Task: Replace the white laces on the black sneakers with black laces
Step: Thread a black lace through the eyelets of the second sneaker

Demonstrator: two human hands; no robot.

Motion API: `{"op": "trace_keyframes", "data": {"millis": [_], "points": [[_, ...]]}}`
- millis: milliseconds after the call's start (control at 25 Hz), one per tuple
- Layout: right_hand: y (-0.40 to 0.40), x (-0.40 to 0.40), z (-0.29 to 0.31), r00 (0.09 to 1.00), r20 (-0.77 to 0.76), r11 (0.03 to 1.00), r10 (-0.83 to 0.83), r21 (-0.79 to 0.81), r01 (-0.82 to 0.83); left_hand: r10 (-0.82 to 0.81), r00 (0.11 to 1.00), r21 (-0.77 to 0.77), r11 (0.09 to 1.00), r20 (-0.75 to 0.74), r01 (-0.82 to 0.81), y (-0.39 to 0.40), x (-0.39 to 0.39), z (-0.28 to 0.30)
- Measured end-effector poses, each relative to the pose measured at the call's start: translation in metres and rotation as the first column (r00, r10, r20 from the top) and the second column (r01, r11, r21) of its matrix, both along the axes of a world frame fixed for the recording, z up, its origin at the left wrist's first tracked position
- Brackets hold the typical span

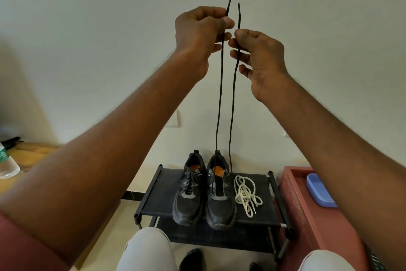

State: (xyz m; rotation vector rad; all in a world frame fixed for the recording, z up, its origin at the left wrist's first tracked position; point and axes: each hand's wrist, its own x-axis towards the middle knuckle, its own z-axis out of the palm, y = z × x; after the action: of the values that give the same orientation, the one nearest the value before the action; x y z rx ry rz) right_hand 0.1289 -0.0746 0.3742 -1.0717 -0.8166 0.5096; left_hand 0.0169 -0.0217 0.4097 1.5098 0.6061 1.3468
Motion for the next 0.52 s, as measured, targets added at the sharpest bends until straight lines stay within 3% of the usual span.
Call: {"op": "trace_keyframes", "data": {"millis": [160,320,520], "points": [[0.001,0.004,-0.045,0.998,0.065,0.998,-0.017,-0.064,0.021,0.001,1.000,-0.006,1.000,-0.028,-0.002,0.005,-0.007,-0.045],[0.009,0.023,-0.135,0.999,0.046,0.976,0.006,-0.218,0.004,0.041,0.992,-0.137,0.989,-0.120,-0.057,0.026,-0.017,-0.130],[0.014,0.048,-0.279,0.985,0.170,0.855,0.035,-0.516,0.059,0.149,0.910,-0.235,0.938,-0.387,-0.254,0.062,-0.017,-0.260]]}}
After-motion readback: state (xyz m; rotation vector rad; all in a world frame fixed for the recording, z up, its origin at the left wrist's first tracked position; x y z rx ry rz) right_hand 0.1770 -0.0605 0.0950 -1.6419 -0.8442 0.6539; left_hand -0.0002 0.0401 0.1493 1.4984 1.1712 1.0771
